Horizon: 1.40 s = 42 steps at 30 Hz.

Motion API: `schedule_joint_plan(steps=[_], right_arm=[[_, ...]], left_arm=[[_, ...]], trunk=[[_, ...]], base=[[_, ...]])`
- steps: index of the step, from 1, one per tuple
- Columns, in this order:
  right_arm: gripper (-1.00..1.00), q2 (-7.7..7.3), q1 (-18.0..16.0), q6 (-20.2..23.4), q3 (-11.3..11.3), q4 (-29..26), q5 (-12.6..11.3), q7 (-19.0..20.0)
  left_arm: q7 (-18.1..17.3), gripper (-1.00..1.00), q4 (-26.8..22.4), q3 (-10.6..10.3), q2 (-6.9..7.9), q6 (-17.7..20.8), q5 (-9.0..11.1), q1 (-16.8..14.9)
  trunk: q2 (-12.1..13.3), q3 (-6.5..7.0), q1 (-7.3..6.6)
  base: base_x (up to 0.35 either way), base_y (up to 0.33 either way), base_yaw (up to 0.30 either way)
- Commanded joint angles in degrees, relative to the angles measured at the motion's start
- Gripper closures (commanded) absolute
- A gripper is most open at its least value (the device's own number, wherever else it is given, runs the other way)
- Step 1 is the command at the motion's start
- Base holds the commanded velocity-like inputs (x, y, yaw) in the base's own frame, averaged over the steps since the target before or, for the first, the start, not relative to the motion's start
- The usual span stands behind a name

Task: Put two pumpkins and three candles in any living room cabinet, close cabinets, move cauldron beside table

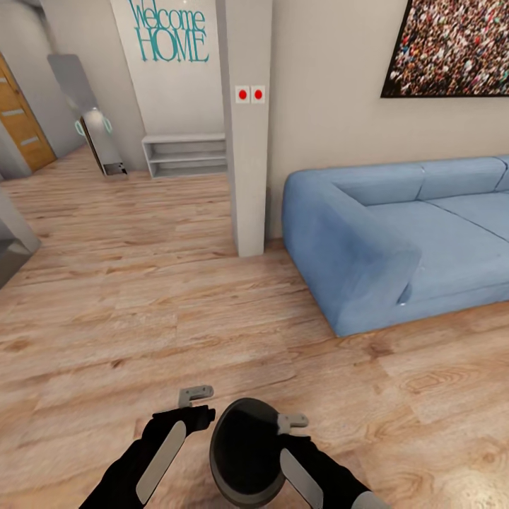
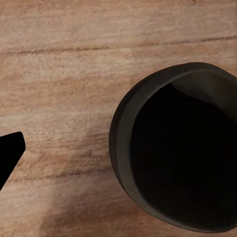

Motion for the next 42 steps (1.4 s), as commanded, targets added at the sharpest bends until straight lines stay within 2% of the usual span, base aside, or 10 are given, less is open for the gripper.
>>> schedule_joint_plan(steps=[1,6,10,28,35,42], right_arm=[[-1.0,-0.04,-0.05,0.08,-0.08,-0.15,-0.46,-1.69],[-1.0,-0.07,-0.06,-0.54,-2.12,-0.32,-0.31,-10.8],[-1.0,-0.1,-0.07,-1.71,-2.38,-0.27,-0.34,-12.6],[-1.0,-0.12,-0.06,-2.66,-2.52,-0.17,-0.55,-11.89],[-1.0,-0.14,-0.04,-3.17,-2.52,-0.23,-0.55,-11.62],[-1.0,-0.14,-0.06,-3.47,-2.45,-0.25,-0.56,-11.52]], left_arm=[[0.58,-1.0,-0.08,-0.2,0.07,0.04,0.6,-0.04],[0.58,-1.0,-0.08,-0.19,0.08,0.06,0.61,-0.04],[0.58,-1.0,-0.08,-0.22,0.05,0.05,0.65,-0.04],[0.58,-1.0,-0.06,-0.28,-0.02,0.05,1.01,-0.03],[0.21,-1.0,2.05,-0.32,-0.34,0.37,1.04,-0.18],[-0.09,-1.0,2.4,-0.41,-0.75,4.43,0.95,-0.3]], trunk=[[-0.44,-0.23,0.22],[-2.44,-1.13,1.32],[-4.05,-1.85,2.2],[-11.27,-5.08,6.15],[-14.07,-6.34,7.69],[-16.88,-7.59,9.22]], base=[[0.0,0.0,0.0],[0.0,0.0,0.0],[0.0,0.0,0.0],[0.0,0.0,0.0],[0.0,0.0,0.0],[0.0,0.0,0.0]])
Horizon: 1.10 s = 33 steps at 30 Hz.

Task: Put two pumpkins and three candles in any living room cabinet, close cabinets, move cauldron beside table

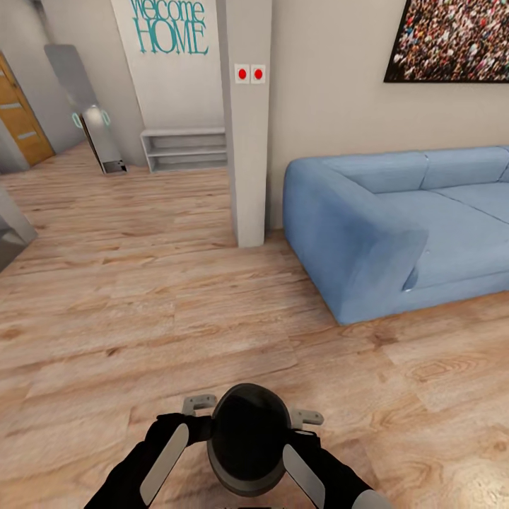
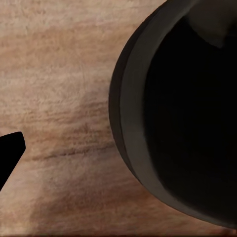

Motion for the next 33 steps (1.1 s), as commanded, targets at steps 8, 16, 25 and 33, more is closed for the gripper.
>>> schedule_joint_plan(steps=[8,16,25,33], right_arm=[[-1.0,0.01,-0.05,0.21,0.3,-0.09,-0.27,-0.36],[-1.0,0.05,-0.06,0.21,0.3,-0.09,-0.27,-0.29],[-1.0,0.03,-0.04,0.07,0.3,-0.09,-0.27,0.16],[-1.0,-0.04,-0.05,0.03,0.3,-0.07,-0.19,2.77]], left_arm=[[0.45,-1.0,-0.04,-0.1,-0.45,0.65,0.56,-0.04],[0.5,-1.0,-0.08,-0.1,-0.55,0.38,0.49,-0.04],[0.46,-1.0,-0.02,-1.02,-0.56,0.05,0.56,-0.04],[0.48,-1.0,-0.01,-2.16,-0.56,-0.3,0.51,-0.04]], trunk=[[-3.24,-1.49,1.75],[-4.85,-2.21,2.63],[-8.46,-3.82,4.61],[-10.88,-5.12,5.95]], base=[[0.0,0.0,0.0],[0.0,0.0,0.0],[0.0,0.0,0.0],[0.0,0.0,0.0]])
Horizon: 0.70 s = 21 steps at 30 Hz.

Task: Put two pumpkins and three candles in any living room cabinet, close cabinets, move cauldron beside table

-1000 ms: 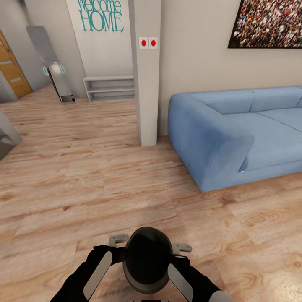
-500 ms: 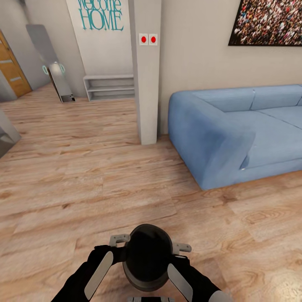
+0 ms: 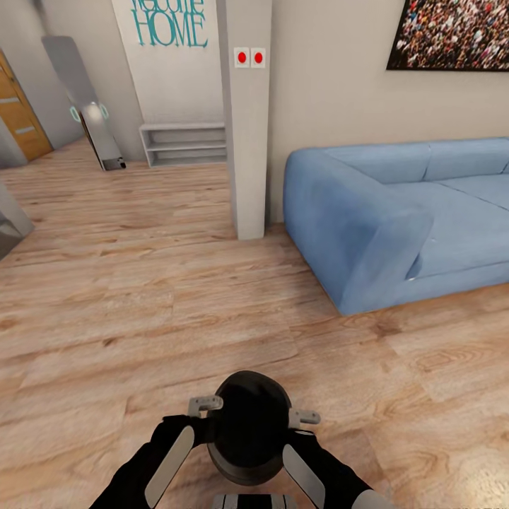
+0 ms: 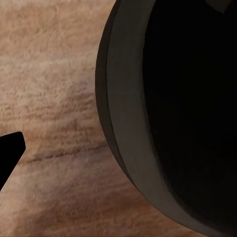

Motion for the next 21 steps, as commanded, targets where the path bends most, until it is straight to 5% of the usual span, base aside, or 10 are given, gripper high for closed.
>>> schedule_joint_plan(steps=[1,21], right_arm=[[-1.0,-0.04,-0.06,0.19,0.28,-0.08,-0.32,-0.37],[-1.0,-0.04,-0.04,0.19,0.28,0.08,-0.31,-0.2]], left_arm=[[0.57,-1.0,-0.06,-0.11,0.02,0.07,0.59,-0.03],[0.59,-1.0,-0.1,-0.17,0.02,0.03,0.57,-0.03]], trunk=[[-0.02,-0.05,-0.01],[-0.06,-0.71,0.07]], base=[[0.0,0.0,0.0],[0.0,0.0,0.0]])
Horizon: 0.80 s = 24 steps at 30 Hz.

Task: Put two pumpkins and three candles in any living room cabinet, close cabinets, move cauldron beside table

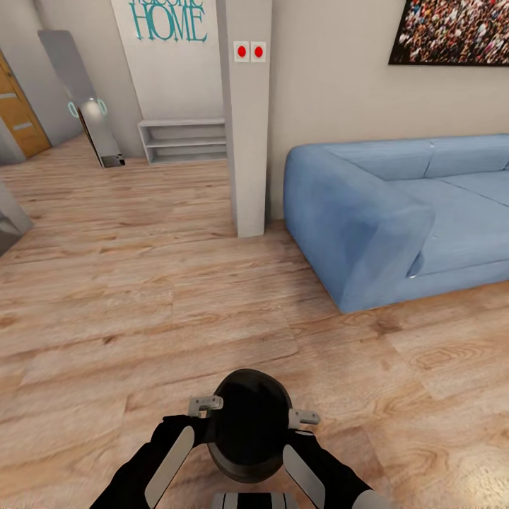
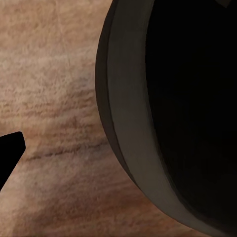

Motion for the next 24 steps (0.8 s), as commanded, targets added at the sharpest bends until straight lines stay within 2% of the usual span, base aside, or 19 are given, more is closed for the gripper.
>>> schedule_joint_plan(steps=[1,3,24], right_arm=[[-1.0,-0.04,-0.05,0.19,0.28,-0.08,-0.32,-0.44],[-1.0,-0.04,-0.05,0.19,0.28,-0.04,-0.32,-0.44],[-1.0,-0.04,-0.05,0.19,0.28,0.08,-0.32,-0.44]], left_arm=[[0.56,-1.0,-0.08,-0.1,0.02,0.09,0.6,-0.03],[0.56,-1.0,-0.08,-0.1,0.02,0.09,0.6,-0.03],[0.56,-1.0,-0.03,-0.1,0.02,0.09,0.6,-0.03]], trunk=[[-0.03,-0.27,0.01],[-0.06,-0.71,0.07],[-0.07,-0.93,0.09]], base=[[0.0,0.0,0.0],[0.0,0.0,0.0],[0.0,0.0,0.0]])
